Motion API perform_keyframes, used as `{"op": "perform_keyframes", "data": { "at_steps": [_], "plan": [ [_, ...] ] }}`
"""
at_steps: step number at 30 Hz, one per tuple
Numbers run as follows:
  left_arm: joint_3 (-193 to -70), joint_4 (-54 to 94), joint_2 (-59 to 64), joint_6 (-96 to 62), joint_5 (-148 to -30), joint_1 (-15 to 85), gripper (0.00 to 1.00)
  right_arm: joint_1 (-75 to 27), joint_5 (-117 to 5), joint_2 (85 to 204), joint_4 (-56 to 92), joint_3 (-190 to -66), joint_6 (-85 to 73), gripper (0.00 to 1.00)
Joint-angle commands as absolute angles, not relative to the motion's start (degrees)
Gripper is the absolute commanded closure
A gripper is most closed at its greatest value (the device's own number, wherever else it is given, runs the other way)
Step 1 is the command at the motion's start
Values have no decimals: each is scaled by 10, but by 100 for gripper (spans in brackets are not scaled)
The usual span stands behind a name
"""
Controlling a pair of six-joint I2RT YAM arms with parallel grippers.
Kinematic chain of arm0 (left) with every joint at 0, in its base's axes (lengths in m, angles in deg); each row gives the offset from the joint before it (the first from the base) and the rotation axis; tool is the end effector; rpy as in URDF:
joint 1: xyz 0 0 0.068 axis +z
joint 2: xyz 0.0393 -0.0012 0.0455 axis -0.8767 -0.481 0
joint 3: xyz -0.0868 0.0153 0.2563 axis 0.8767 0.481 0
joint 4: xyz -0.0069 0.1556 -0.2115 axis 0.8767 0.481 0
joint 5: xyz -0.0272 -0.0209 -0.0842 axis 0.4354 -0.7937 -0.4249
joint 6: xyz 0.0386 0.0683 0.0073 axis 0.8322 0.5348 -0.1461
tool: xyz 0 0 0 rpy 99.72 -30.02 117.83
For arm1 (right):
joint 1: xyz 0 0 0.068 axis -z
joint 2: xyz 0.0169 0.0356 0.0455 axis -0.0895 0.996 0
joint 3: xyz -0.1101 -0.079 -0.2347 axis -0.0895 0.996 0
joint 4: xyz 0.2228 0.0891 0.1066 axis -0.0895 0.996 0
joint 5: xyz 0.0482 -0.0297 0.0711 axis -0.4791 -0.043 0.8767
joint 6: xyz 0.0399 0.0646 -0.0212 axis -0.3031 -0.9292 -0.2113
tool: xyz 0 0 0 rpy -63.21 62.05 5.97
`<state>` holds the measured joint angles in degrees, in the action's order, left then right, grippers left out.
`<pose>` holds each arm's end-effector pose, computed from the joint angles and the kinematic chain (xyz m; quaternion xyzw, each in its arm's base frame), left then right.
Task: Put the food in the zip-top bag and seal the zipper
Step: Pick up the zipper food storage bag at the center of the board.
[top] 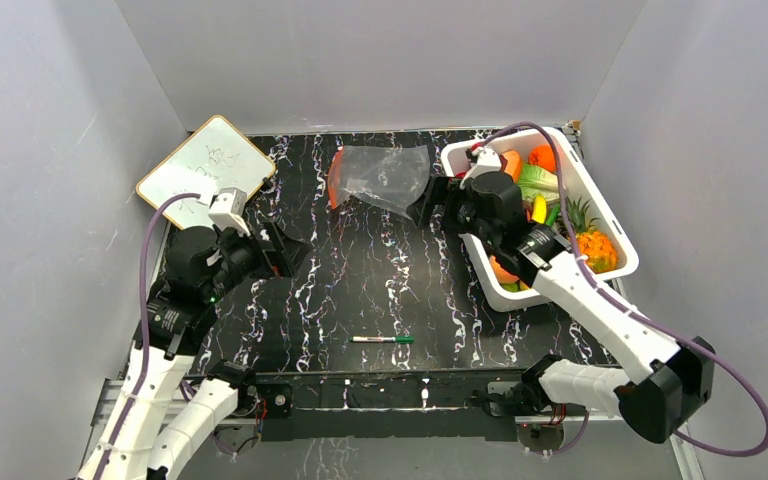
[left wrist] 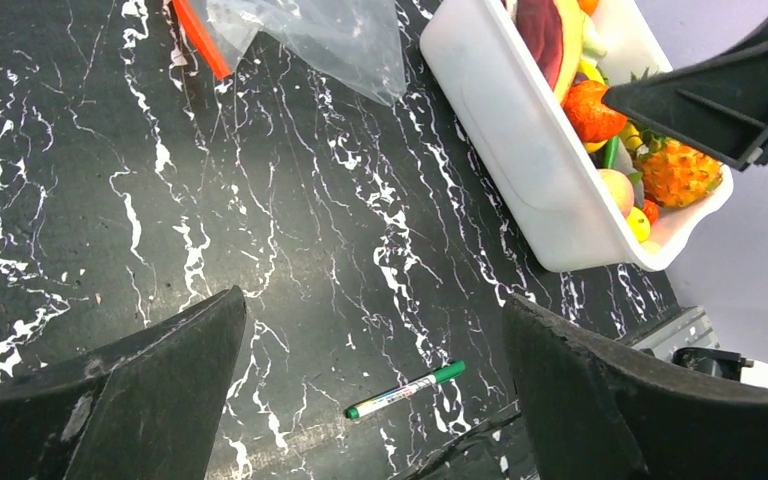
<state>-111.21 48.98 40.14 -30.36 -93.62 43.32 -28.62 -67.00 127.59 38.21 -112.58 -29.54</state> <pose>0.1599 -0.0676 0.3616 0.0193 0.7794 -0.3106 0.5438 0.2379 0.1547 0.3340 -0.0099 0.8406 0.2685 0.4703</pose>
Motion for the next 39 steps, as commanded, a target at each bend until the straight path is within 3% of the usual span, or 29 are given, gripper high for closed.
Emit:
{"op": "perform_keyframes", "data": {
  "at_steps": [1,12,20,24,28,39],
  "plan": [
    [-1073,488,426,-289,-924,436,2,-291,-652,1317,305,-1173,-244,7],
    [-1036,491,445,-263,-884,436,2,-299,-679,1491,267,-1265,-131,46],
    [-1015,472,446,-249,-890,436,2,-333,-749,1620,223,-1320,-22,46],
    [-996,454,468,-230,-929,436,2,-348,-783,1689,205,-1353,37,41],
    [-990,447,478,-220,-947,436,2,-353,-792,1735,163,-1359,98,36],
    [-979,436,518,-205,-971,437,2,-355,-808,1807,72,-1343,187,38]
  ]
}}
